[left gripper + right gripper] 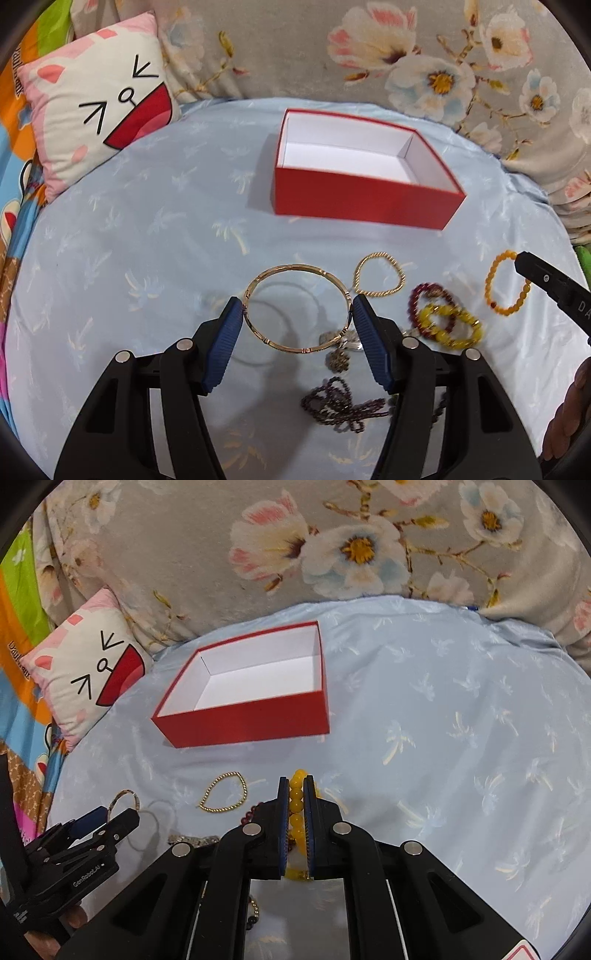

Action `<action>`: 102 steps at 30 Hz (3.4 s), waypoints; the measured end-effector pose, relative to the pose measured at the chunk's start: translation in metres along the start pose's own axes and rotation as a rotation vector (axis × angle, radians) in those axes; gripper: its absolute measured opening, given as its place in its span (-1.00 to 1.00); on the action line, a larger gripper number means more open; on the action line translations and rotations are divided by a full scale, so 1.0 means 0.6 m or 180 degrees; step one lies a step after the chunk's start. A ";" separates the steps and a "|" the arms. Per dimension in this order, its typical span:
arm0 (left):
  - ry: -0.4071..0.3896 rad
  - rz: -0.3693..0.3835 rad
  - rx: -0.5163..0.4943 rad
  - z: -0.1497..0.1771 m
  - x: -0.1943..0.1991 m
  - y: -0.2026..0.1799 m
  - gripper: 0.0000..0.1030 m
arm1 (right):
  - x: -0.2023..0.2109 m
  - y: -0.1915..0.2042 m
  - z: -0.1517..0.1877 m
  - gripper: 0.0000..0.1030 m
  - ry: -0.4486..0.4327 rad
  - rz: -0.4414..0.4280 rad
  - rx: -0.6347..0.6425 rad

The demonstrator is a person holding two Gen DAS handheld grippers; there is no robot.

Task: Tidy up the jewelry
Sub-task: 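Carry both bracelets into the red box and open both tools, then withdraw both tools from the box back over the remaining jewelry, then grasp the dark garnet strand with the left tool while the right grasps the yellow bead bracelet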

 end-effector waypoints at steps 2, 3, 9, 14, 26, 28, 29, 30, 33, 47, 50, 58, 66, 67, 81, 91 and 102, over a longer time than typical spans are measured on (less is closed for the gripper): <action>-0.0076 0.0051 -0.0051 -0.025 0.012 -0.005 0.14 | 0.013 0.012 -0.022 -0.86 -0.0057 -0.0065 0.0045; -0.0110 0.0056 -0.0076 -0.037 0.016 -0.007 0.14 | 0.019 0.018 -0.034 -0.86 -0.0095 -0.0085 0.0076; -0.0305 0.0166 -0.0184 -0.129 0.021 -0.017 0.14 | 0.017 0.049 -0.109 -0.86 -0.0175 -0.0296 0.0105; -0.0390 0.0193 -0.0308 -0.215 -0.017 -0.026 0.14 | -0.030 0.075 -0.175 -0.86 -0.0124 -0.0420 0.0133; -0.0123 0.0184 -0.0289 -0.330 -0.215 -0.026 0.14 | -0.240 0.114 -0.258 -0.86 0.0357 -0.0610 0.0079; -0.0054 0.0195 -0.0282 -0.333 -0.244 -0.026 0.14 | -0.273 0.113 -0.260 -0.86 0.0440 -0.0593 0.0057; -0.0022 0.0194 -0.0286 -0.333 -0.255 -0.026 0.14 | -0.287 0.111 -0.259 -0.86 0.0488 -0.0593 0.0054; 0.0013 0.0181 -0.0298 -0.332 -0.268 -0.026 0.14 | -0.303 0.108 -0.258 -0.86 0.0537 -0.0575 0.0043; 0.0101 0.0141 -0.0323 -0.327 -0.296 -0.024 0.14 | -0.336 0.097 -0.257 -0.85 0.0609 -0.0433 0.0079; -0.0176 -0.0059 -0.0180 -0.340 -0.234 0.016 0.47 | -0.246 0.068 -0.282 -0.35 0.0112 -0.0165 0.0284; -0.0251 -0.0093 -0.0165 -0.325 -0.190 0.027 0.47 | -0.199 0.069 -0.264 -0.33 0.0064 -0.0243 0.0288; -0.0240 -0.0059 -0.0135 -0.230 -0.100 0.035 0.47 | -0.097 0.065 -0.157 -0.28 0.0094 -0.0344 0.0350; -0.0159 -0.0012 -0.0212 -0.108 -0.033 0.017 0.47 | -0.030 0.037 -0.035 -0.28 0.0195 -0.0255 0.0335; -0.0121 0.0000 -0.0219 -0.088 -0.029 0.014 0.47 | -0.024 0.031 -0.019 -0.28 0.0230 -0.0256 0.0314; 0.0349 0.0188 -0.0128 0.101 -0.018 -0.027 0.47 | 0.012 -0.006 0.135 -0.28 0.0560 -0.0161 0.0272; 0.0374 0.0248 -0.0092 0.126 -0.013 -0.047 0.38 | 0.017 -0.018 0.187 -0.28 0.0679 -0.0118 0.0260; 0.0402 0.0336 -0.0081 0.135 -0.022 -0.068 0.13 | 0.022 -0.018 0.188 -0.28 0.0660 -0.0137 0.0238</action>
Point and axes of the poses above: each gripper's, at about its wrist camera, not at the fingertips, and x roughly against the way its jaws point, y to its left, z to its underside, the point moved 10 cm from there along -x, roughly the way its jaws point, and after that the axes turned 11 degrees about -x, right-handed, at the moved point
